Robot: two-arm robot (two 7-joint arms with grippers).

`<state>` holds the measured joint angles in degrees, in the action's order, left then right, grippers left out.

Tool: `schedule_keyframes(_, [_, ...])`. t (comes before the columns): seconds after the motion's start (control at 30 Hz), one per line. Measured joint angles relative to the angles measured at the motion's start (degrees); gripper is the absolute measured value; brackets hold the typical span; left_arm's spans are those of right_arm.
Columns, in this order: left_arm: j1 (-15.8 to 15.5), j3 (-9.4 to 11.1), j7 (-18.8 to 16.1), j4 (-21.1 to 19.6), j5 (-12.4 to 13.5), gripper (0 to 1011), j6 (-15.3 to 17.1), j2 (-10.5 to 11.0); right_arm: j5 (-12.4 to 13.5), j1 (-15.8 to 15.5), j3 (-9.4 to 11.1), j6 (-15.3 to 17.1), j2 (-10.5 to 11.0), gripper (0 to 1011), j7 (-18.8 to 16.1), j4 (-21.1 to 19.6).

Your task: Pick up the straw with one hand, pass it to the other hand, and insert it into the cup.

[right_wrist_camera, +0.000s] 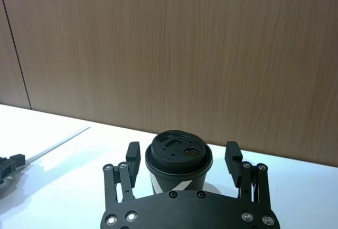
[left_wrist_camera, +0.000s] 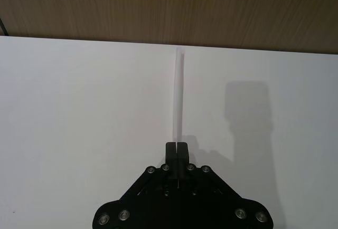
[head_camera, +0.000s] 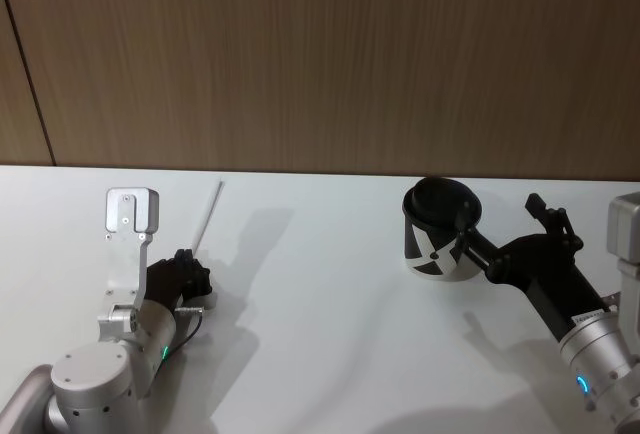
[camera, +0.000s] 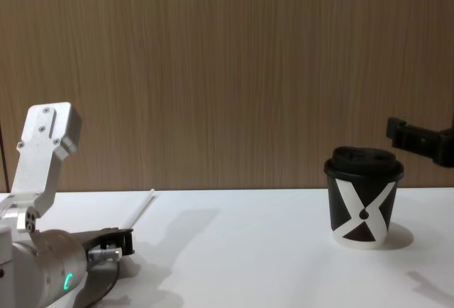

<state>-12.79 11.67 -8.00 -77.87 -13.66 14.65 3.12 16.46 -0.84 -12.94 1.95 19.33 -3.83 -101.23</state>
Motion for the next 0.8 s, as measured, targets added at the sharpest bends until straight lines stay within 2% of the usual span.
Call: schedule_keyframes(0.8, [-0.05, 0.18, 0.31, -0.2, 0.32, 0, 0.07, 0.2, 0.0, 0.0, 0.0, 0.0, 0.0, 1001, 0.0, 0.0])
